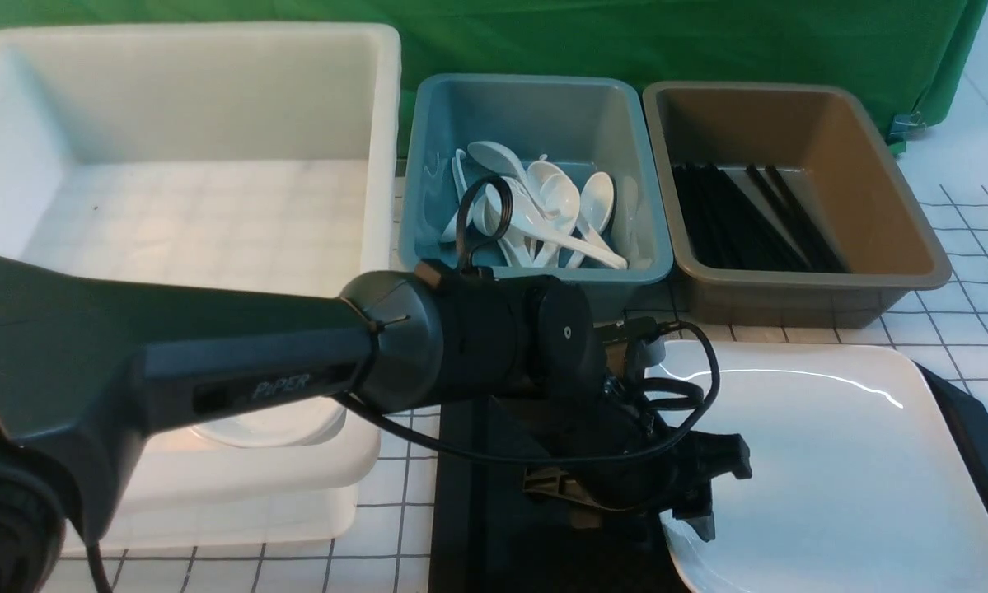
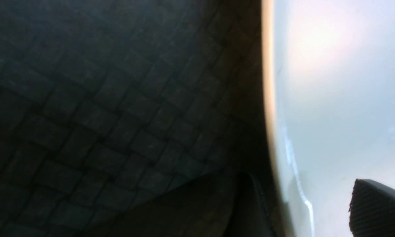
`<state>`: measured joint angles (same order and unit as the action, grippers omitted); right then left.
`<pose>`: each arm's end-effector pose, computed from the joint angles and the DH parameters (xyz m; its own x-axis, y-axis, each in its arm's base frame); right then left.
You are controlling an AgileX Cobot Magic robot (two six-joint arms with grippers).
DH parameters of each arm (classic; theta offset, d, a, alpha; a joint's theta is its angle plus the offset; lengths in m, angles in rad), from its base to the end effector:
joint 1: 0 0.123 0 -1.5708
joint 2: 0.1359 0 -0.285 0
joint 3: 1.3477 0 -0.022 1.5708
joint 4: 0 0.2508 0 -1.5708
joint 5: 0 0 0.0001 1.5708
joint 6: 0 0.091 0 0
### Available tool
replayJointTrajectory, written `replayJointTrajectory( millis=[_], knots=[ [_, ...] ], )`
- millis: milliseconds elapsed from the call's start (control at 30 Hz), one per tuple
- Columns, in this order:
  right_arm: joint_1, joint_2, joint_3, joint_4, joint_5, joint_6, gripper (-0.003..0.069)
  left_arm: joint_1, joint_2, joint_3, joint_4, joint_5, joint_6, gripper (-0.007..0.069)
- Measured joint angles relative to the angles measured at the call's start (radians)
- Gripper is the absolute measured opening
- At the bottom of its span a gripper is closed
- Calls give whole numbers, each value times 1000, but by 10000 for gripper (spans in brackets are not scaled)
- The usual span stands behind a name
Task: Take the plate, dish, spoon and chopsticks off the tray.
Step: Use the left arm to grab a plate from the dinner plate
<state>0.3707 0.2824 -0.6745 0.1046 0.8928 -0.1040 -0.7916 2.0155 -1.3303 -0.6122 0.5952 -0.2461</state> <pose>0.0300 0.0196 0.3376 -0.3555 -0.1791 -0.9174 -0.4445 0.8958 -0.0026 0.2705 -0.3157 0.1613 -0.9906 0.0625 -0.1213 0.1171 0.8460 -0.5202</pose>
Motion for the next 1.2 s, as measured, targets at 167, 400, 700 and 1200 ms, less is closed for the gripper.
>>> replayJointTrajectory(
  millis=[167,400,700,1200],
  knots=[
    [0,0,0,0,0,0,20,0,24,0,-43,-9,9,384],
    [0,0,0,0,0,0,20,0,43,0,-107,-37,36,382],
    [0,0,0,0,0,0,20,0,55,6,-270,-72,183,382],
    [0,0,0,0,0,0,20,0,55,9,-416,-110,346,227]
  ],
)
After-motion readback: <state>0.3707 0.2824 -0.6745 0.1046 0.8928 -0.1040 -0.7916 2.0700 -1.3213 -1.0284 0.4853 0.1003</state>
